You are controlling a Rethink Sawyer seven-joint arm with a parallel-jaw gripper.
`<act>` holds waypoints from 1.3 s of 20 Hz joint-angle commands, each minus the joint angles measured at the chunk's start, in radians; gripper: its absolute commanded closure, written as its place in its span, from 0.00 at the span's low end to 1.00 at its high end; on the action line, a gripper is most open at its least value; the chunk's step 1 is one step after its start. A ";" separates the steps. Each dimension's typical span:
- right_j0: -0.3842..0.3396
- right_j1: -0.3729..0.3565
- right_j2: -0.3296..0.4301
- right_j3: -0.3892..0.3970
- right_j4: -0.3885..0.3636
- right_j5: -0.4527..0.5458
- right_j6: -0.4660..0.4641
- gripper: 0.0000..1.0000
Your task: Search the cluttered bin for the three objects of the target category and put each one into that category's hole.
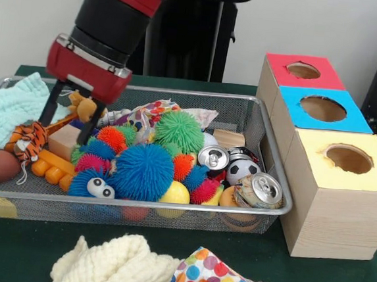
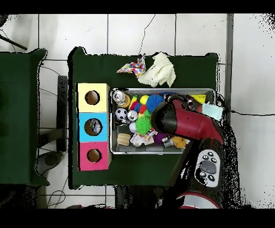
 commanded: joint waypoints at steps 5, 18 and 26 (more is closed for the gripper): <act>-0.079 -0.008 0.120 0.152 0.011 -0.093 0.203 0.00; -0.119 -0.021 0.118 0.183 -0.008 -0.103 0.183 0.00; -0.151 0.016 0.147 0.180 -0.013 -0.102 0.173 0.00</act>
